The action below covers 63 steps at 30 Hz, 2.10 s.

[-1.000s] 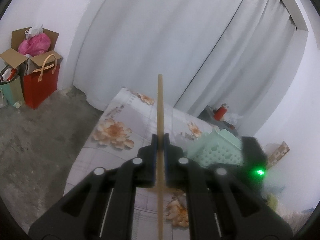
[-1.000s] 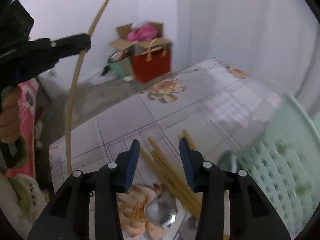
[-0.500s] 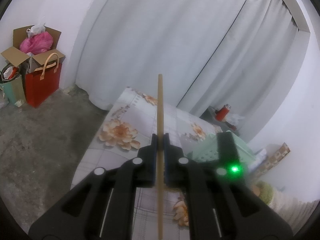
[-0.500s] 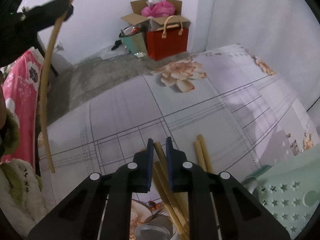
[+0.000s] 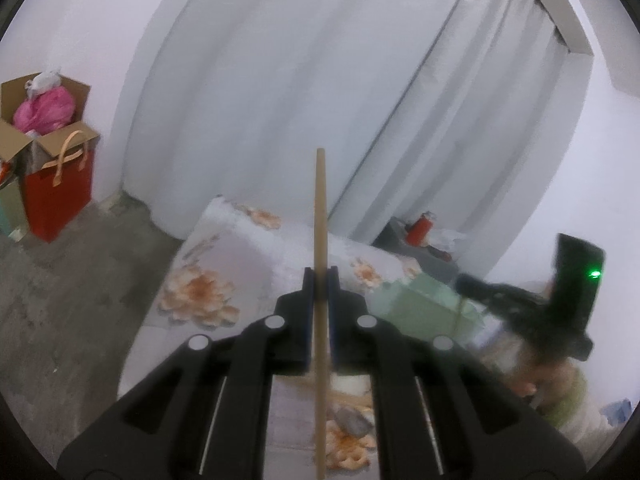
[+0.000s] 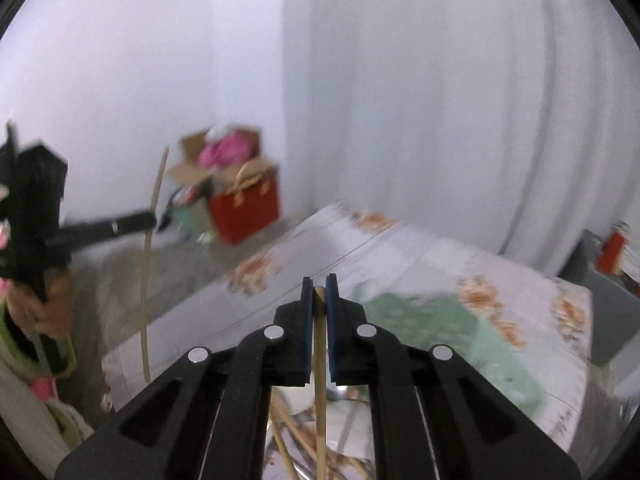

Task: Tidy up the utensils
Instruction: 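Carry both chopsticks over the green caddy and release them inside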

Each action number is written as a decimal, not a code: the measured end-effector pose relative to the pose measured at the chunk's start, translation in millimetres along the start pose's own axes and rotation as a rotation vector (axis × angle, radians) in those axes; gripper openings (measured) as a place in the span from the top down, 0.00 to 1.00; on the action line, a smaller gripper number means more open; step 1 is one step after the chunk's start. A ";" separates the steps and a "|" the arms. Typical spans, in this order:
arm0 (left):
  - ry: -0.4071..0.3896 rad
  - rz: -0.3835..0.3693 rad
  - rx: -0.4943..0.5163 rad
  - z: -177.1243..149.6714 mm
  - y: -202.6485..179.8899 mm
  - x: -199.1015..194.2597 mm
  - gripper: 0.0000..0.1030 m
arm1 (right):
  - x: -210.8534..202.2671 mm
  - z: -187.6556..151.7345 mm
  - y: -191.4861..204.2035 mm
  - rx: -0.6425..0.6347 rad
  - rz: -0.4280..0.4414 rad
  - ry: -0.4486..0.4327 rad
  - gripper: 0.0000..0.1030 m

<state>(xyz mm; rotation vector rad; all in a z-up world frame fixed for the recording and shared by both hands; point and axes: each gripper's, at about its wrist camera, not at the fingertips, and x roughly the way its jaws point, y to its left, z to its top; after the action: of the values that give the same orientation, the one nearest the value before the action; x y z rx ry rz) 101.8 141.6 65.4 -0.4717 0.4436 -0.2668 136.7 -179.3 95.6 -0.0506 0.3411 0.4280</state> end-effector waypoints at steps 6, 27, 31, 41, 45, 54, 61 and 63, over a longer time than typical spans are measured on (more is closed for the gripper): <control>-0.039 -0.078 0.062 20.7 -40.4 18.2 0.96 | -79.2 -12.8 -25.7 0.139 -0.118 -0.171 0.94; -0.244 -0.112 0.215 56.4 -156.0 149.5 0.96 | -178.2 -57.8 -64.5 0.372 -0.165 -0.397 0.94; -0.218 -0.055 0.271 29.1 -151.7 166.8 0.95 | -185.4 -54.9 -70.9 0.384 -0.146 -0.430 0.94; -0.147 -0.065 0.290 -0.4 -134.7 155.3 0.92 | -207.8 -17.3 -95.0 0.371 -0.136 -0.540 0.94; -0.125 -0.064 0.280 -3.7 -128.1 140.9 0.73 | -206.8 2.6 -107.6 0.365 -0.139 -0.565 0.94; -0.093 -0.051 0.259 -25.3 -105.0 82.6 0.38 | -180.9 18.6 -121.4 0.363 -0.202 -0.529 0.94; -0.020 -0.033 0.258 -51.2 -83.6 44.7 0.24 | -159.9 17.6 -134.3 0.384 -0.247 -0.505 0.94; 0.018 -0.026 0.263 -62.5 -78.5 38.3 0.21 | -151.8 14.0 -137.4 0.395 -0.249 -0.490 0.94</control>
<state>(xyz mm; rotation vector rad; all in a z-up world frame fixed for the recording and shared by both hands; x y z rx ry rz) 94.5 37.4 40.6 -0.2181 0.4130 -0.3492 68.5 -363.0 156.4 0.3888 -0.0697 0.1115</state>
